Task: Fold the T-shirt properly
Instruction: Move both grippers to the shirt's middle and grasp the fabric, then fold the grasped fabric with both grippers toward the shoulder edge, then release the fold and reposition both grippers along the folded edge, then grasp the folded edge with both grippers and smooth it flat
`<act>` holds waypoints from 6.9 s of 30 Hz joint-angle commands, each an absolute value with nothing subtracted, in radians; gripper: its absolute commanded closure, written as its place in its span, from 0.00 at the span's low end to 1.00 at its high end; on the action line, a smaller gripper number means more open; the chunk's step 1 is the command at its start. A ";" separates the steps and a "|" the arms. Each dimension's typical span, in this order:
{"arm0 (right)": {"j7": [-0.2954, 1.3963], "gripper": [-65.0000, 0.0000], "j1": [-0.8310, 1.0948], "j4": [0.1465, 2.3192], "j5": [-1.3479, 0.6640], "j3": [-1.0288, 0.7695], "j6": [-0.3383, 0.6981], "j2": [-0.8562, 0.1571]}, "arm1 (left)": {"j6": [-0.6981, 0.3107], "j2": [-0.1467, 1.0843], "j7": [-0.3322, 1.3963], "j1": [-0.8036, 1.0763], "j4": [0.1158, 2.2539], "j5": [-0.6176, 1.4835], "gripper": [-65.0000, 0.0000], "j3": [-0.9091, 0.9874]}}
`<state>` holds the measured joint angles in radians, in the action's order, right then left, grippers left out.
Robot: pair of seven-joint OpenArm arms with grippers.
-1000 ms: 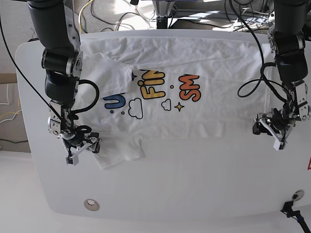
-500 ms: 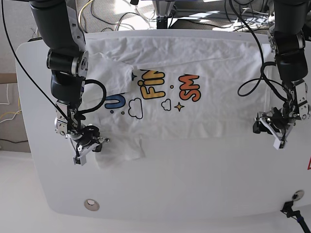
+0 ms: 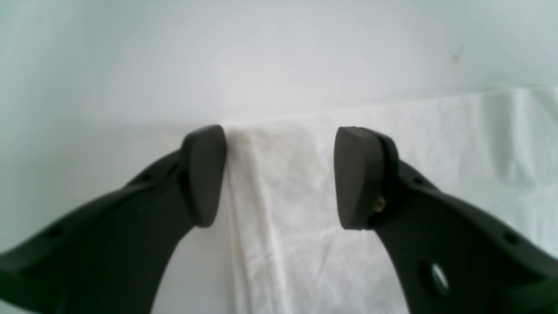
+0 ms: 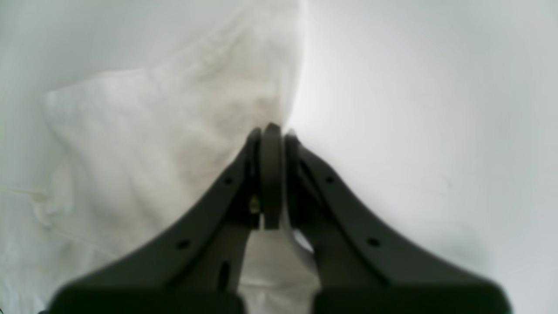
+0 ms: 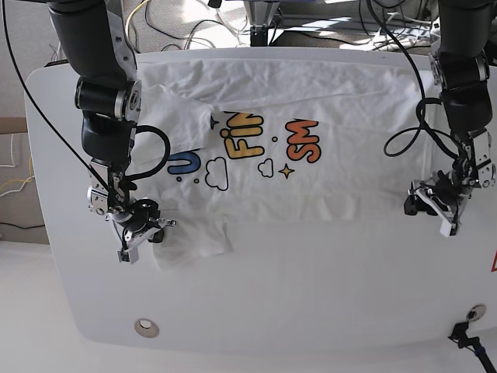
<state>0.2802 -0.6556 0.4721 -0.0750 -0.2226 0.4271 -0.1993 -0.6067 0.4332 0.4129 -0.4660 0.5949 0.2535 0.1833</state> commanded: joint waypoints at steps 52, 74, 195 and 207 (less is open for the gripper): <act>0.743 1.00 -0.403 1.310 -0.079 -0.225 0.437 -0.196 | -0.611 0.433 0.621 -0.186 1.271 0.298 1.00 0.220; 1.040 1.00 -0.082 1.839 -0.070 -0.226 0.545 -0.217 | -0.613 0.539 0.654 0.045 1.546 0.298 1.00 0.285; 1.201 1.00 0.165 1.954 -0.294 -0.351 0.698 -0.142 | -0.615 0.397 0.740 0.272 1.900 0.305 0.90 0.285; 1.078 1.00 0.255 1.782 -0.283 -0.352 0.698 -0.148 | -0.615 0.366 0.737 0.383 1.751 0.300 1.00 0.285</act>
